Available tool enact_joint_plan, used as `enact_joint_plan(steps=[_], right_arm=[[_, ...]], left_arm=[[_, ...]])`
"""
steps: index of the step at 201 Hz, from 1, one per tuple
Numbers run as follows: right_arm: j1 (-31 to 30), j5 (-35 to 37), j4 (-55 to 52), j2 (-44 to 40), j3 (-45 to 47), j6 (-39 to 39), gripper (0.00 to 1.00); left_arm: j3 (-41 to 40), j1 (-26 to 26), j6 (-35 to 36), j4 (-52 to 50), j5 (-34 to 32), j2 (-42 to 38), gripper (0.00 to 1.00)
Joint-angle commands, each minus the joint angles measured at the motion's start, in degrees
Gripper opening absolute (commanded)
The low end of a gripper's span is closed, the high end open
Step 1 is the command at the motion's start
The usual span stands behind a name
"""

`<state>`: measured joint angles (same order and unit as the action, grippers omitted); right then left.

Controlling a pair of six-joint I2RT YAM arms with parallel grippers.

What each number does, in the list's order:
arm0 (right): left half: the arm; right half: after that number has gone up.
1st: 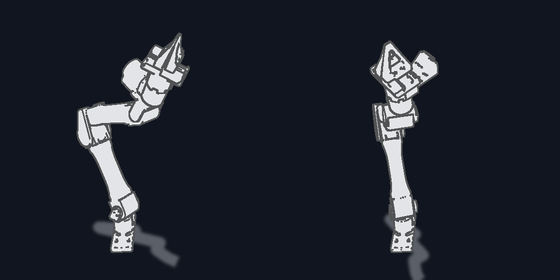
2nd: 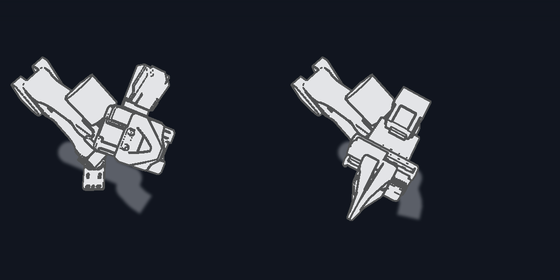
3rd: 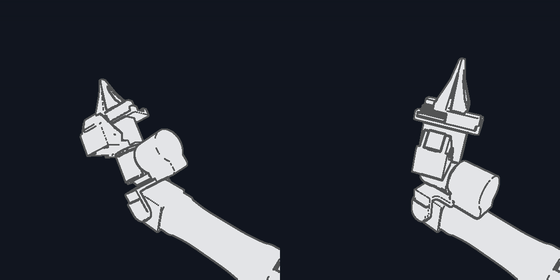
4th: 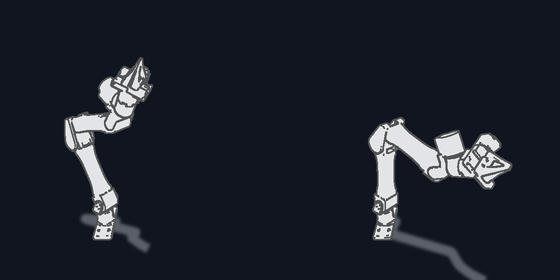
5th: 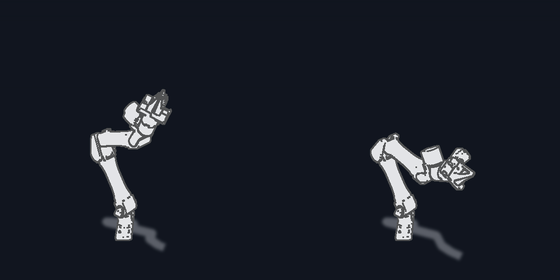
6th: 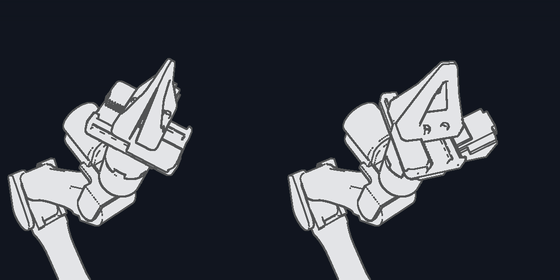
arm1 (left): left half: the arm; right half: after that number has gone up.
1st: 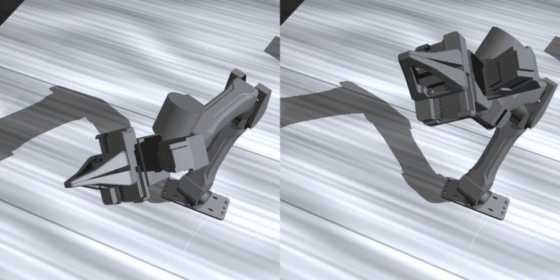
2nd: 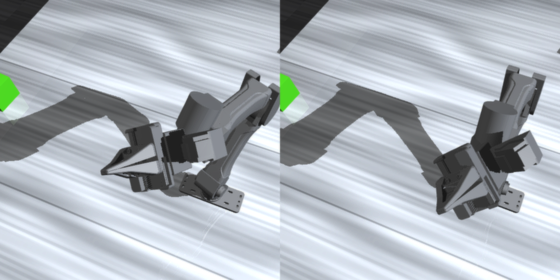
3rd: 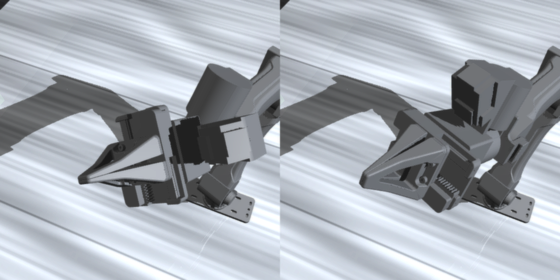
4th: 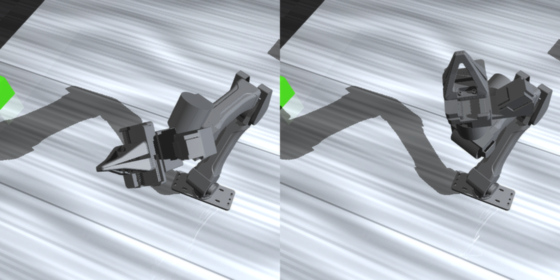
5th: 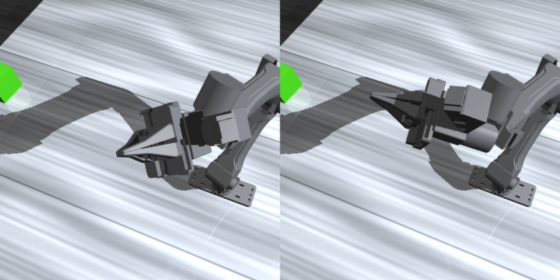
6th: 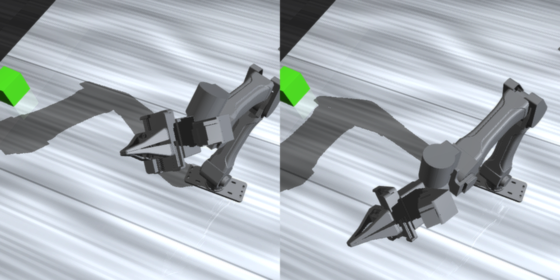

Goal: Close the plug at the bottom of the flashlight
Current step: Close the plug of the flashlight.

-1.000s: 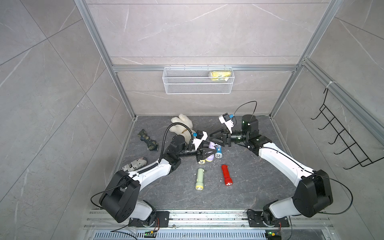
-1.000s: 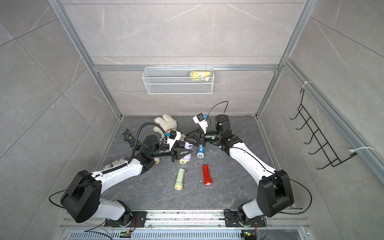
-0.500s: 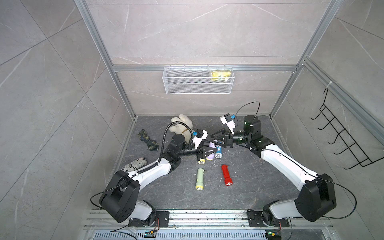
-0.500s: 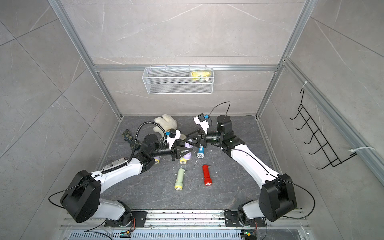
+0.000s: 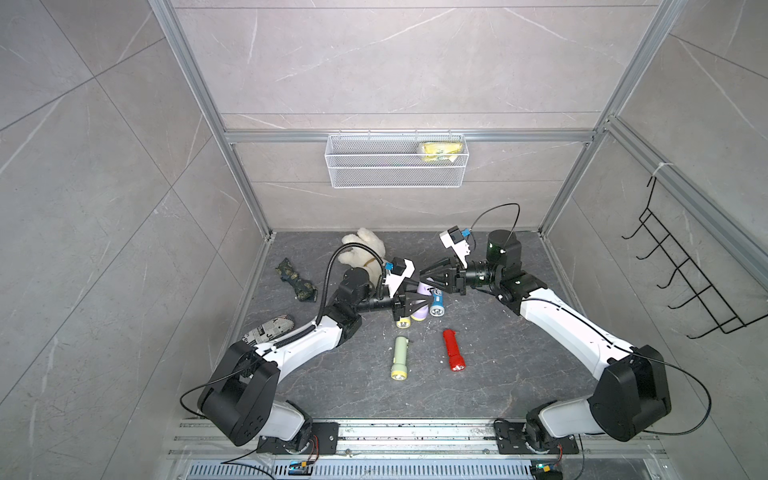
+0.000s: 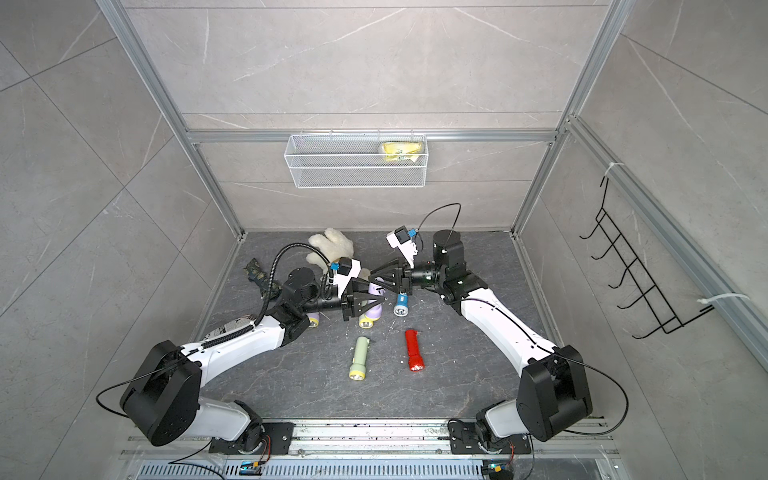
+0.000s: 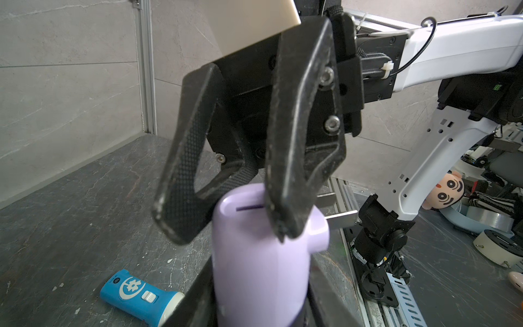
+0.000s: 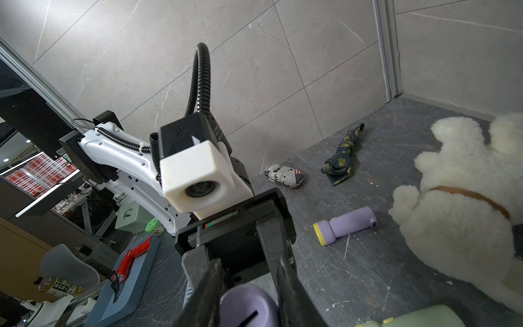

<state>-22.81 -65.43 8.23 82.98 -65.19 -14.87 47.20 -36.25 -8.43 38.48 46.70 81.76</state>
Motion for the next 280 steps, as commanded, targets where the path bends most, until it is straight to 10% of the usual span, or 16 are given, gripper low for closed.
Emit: enact_joint_plan(steps=[1, 161, 192, 280], right_arm=[[-0.42, -0.75, -0.49, 1.74, 1.18, -0.51, 0.35], [-4.81, 4.35, -14.59, 6.67, 0.93, 11.06, 0.35], [-4.79, 3.82, -13.61, 6.32, 1.85, 10.58, 0.14], [-4.80, 4.65, -12.03, 5.52, 3.71, 9.59, 0.00]], left_arm=[[3.20, -0.59, 0.18, 5.74, 1.93, -3.86, 0.00], [7.20, -1.19, 5.70, 5.00, 4.60, -7.11, 0.00], [7.08, -0.79, 6.05, 4.32, 4.06, -8.27, 0.00], [7.21, -0.22, 5.91, 4.74, 3.83, -10.62, 0.00]])
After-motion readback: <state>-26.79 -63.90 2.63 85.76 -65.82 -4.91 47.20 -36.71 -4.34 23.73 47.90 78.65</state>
